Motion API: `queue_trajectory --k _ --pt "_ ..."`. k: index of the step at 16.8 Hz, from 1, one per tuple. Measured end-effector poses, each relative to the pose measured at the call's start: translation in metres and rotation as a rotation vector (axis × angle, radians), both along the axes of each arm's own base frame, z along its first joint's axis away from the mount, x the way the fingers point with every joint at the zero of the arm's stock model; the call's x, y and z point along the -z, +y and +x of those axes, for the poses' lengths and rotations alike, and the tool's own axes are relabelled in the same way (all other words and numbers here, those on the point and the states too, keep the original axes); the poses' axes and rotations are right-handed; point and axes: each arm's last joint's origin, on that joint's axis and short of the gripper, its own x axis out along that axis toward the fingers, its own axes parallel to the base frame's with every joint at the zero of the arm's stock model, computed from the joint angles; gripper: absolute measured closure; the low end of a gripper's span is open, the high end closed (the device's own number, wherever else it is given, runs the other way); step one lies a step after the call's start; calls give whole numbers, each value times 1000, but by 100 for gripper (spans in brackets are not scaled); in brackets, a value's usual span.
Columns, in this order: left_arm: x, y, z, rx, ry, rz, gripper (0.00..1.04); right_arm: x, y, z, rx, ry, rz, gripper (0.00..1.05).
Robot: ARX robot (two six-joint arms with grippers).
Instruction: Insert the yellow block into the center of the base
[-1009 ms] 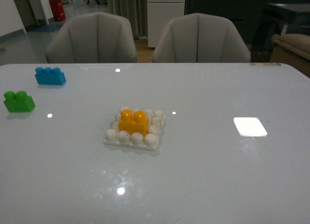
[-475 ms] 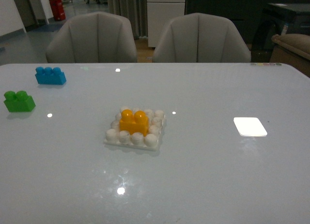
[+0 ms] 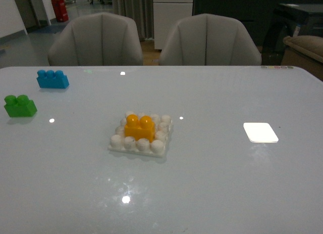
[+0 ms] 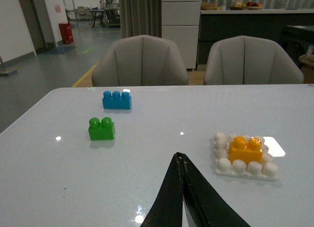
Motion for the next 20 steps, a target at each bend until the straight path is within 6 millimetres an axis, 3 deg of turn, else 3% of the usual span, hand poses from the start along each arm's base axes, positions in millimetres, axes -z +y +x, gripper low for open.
queue_trajectory --k 7,10,11,16,19,20 --pt "0 0 -6 0 -4 0 103 0 0 0 0 0 0 6" --pt "7 0 -19 2 55 0 103 0 0 0 0 0 0 6" --pt "2 0 -22 0 -6 0 103 0 0 0 0 0 0 6" --pt "4 0 -21 -1 11 0 103 0 0 0 0 0 0 6" --pt "4 0 -21 0 11 0 65 0 0 0 0 0 0 6" --pt "4 0 -21 0 11 0 62 0 0 0 0 0 0 6"
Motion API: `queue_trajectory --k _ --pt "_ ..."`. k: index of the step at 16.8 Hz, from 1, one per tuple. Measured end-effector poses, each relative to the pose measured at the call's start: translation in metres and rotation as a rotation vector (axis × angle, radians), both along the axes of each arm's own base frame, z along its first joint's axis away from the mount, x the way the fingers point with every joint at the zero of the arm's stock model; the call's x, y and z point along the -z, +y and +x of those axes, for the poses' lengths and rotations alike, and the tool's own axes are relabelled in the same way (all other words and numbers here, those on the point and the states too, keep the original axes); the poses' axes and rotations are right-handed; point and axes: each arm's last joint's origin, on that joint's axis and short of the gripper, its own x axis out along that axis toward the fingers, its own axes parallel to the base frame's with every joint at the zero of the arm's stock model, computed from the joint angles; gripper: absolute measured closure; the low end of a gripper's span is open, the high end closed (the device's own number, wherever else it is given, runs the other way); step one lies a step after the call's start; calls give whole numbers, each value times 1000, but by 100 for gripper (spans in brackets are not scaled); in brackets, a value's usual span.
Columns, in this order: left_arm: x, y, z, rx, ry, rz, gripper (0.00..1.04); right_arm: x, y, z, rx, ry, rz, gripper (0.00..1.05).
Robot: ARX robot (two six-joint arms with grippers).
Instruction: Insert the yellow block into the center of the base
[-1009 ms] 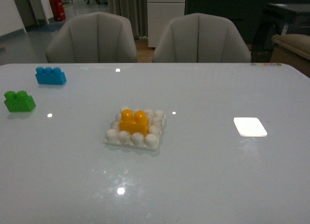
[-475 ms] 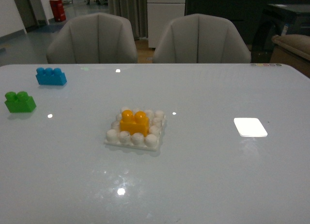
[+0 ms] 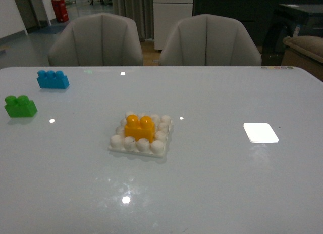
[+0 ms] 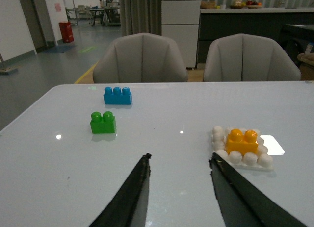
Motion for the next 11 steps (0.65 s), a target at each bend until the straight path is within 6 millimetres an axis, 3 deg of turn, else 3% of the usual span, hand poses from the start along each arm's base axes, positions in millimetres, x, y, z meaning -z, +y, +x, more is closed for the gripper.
queue_trajectory --k 2,5,6,11 --pt "0 0 0 0 0 0 51 0 0 0 0 0 0 6" --pt "0 0 0 0 0 0 11 0 0 0 0 0 0 6" --pt "0 0 0 0 0 2 5 0 0 0 0 0 0 6" --pt "0 0 0 0 0 3 7 0 0 0 0 0 0 6"
